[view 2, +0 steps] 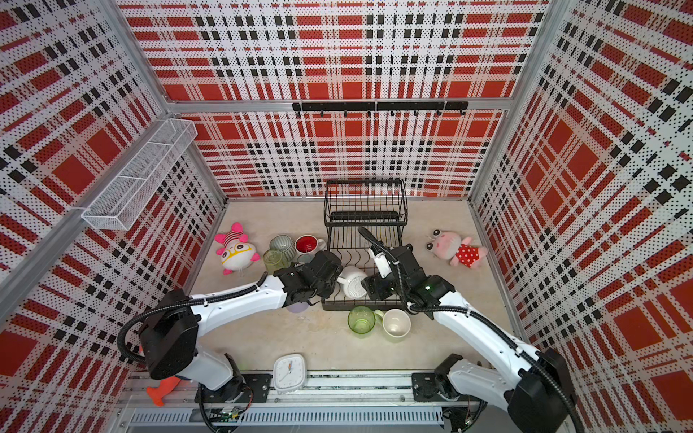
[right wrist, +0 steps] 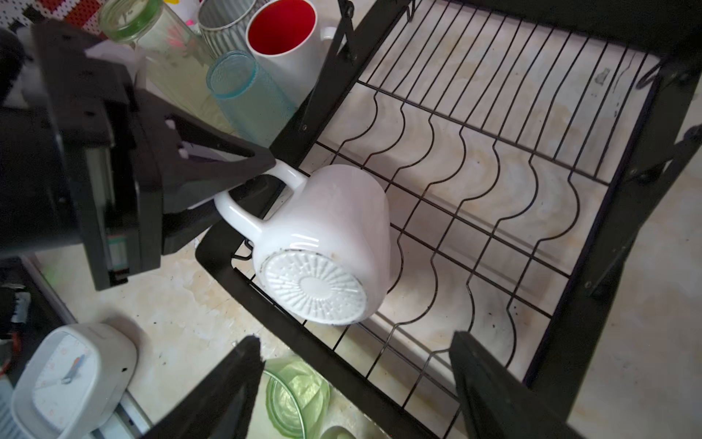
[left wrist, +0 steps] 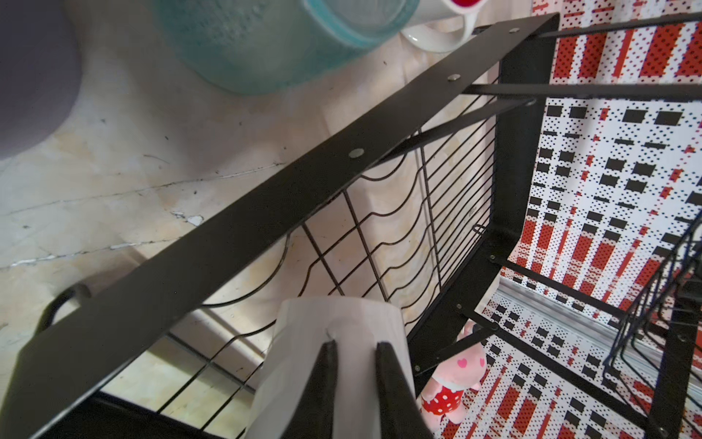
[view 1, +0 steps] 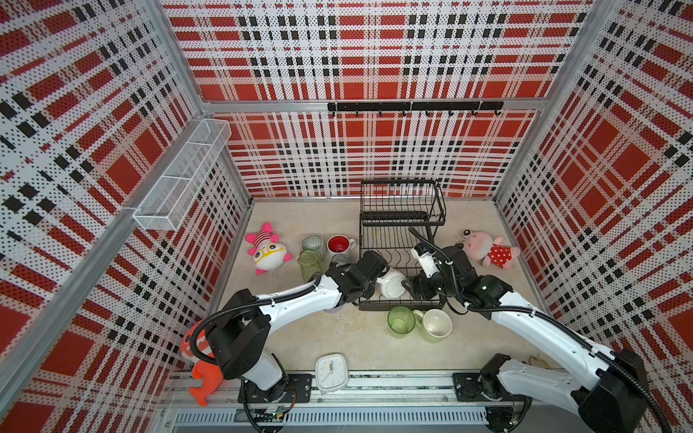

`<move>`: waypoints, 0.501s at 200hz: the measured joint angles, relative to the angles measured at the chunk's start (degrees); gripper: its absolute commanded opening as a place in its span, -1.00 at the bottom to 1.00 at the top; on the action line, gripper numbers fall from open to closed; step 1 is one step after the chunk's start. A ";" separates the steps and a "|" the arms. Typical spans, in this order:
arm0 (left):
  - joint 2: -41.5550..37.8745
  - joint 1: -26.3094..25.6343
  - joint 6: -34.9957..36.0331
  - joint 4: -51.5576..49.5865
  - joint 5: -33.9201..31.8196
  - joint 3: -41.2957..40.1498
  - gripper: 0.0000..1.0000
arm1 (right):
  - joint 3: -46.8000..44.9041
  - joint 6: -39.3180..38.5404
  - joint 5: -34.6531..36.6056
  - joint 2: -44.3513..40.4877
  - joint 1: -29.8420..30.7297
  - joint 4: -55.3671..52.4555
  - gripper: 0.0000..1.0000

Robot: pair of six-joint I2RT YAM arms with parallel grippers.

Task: Load cups into a dish rack
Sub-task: Place the cup upside down at the dish rack.

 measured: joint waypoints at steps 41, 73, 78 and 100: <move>0.00 0.79 -4.11 1.57 1.64 -1.53 -1.00 | 1.68 0.66 -4.92 2.60 -1.22 -2.78 0.62; 0.13 2.62 -5.51 3.26 3.76 -2.56 -1.00 | 3.56 2.38 -6.73 6.21 -1.22 -3.48 0.63; 0.22 2.86 -5.62 3.39 4.07 -2.58 -1.00 | 3.69 2.80 -6.84 6.69 -1.22 -3.48 0.63; 0.74 3.85 -5.95 4.20 5.38 -3.02 -1.00 | 4.72 3.98 -6.97 8.63 -1.22 -3.82 0.66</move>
